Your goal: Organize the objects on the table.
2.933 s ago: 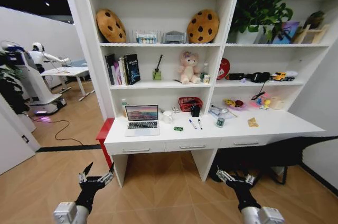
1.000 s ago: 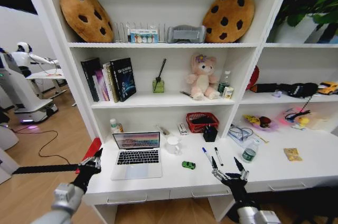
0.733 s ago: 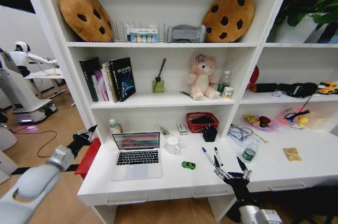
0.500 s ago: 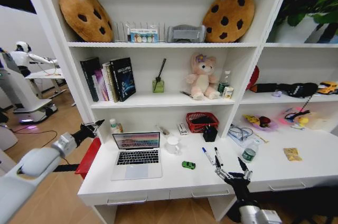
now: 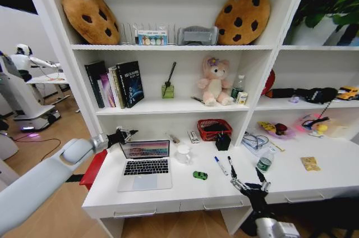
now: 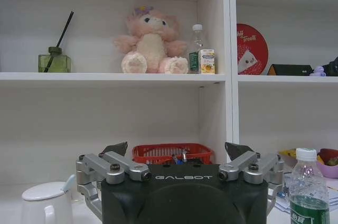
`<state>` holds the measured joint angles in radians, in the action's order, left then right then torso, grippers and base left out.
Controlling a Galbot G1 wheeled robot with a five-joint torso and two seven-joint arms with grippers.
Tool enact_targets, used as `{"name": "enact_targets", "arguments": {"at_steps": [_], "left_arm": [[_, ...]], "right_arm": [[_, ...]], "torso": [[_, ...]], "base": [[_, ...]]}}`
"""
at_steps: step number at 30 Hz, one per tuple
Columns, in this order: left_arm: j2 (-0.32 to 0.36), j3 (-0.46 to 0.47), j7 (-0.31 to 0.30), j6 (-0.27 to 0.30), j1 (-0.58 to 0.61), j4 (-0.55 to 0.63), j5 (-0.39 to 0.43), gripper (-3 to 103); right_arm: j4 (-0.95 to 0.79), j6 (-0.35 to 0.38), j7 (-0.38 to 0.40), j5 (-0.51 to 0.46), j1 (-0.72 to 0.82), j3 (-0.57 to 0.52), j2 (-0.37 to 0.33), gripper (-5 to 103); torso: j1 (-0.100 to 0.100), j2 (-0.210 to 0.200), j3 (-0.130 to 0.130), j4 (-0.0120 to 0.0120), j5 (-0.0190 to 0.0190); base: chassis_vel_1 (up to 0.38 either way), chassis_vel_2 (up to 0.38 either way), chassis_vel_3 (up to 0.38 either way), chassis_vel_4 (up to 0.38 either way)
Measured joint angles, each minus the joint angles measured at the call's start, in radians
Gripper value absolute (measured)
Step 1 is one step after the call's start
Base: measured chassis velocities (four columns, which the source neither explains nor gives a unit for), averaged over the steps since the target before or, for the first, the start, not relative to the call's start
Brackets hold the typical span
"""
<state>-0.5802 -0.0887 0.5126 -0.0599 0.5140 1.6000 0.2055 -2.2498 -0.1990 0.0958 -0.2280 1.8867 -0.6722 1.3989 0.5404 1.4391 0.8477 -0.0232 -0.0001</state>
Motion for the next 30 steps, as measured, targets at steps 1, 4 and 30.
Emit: {"name": "enact_targets", "arguments": {"at_steps": [1, 4, 30], "left_arm": [[-0.004, -0.017, 0.037, -0.015, -0.032, -0.022, -0.023, 0], [-0.005, -0.034, 0.09, -0.042, -0.069, -0.053, -0.068, 0], [0.05, -0.162, 0.71, -0.201, -0.183, -0.01, -0.081, 0]], "right_arm": [[0.0, -0.002, -0.001, 0.002, 0.003, 0.0, 0.003, 100], [0.001, -0.007, -0.001, 0.005, 0.008, -0.003, 0.008, 100], [0.006, -0.027, -0.003, 0.029, 0.031, -0.004, 0.054, 100]], "torso": [[0.0, 0.0, 0.0, 0.0, 0.0003], [0.0, 0.0, 0.0, 0.0002, 0.0002], [0.0, 0.0, 0.0, 0.0001, 0.0001]], "base": [[0.0, 0.0, 0.0, 0.0], [0.0, 0.0, 0.0, 0.0], [0.0, 0.0, 0.0, 0.0]]}}
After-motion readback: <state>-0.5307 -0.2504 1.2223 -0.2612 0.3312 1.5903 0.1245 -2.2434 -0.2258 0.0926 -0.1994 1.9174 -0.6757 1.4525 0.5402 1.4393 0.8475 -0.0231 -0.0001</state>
